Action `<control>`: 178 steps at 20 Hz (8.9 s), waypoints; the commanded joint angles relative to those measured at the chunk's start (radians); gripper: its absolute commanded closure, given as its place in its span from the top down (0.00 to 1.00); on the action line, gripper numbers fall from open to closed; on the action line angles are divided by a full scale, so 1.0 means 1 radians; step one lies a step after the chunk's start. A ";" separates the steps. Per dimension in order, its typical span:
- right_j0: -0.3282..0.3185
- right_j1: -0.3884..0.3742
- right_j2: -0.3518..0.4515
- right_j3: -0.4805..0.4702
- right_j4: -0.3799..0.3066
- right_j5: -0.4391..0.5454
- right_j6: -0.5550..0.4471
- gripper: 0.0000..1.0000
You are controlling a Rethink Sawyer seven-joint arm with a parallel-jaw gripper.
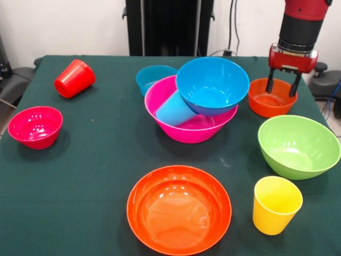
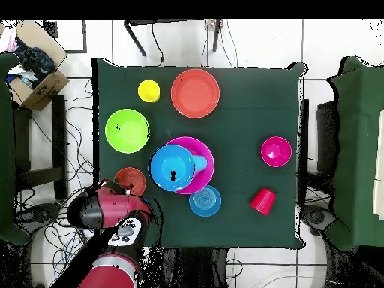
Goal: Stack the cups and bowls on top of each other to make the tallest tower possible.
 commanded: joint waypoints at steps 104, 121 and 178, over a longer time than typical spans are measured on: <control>0.068 -0.197 -0.255 -0.217 -0.083 0.641 0.082 0.00; -0.143 -0.201 -0.175 -0.346 -0.173 0.648 -0.098 0.00; -0.201 -0.097 -0.037 -0.161 -0.266 0.249 0.083 0.00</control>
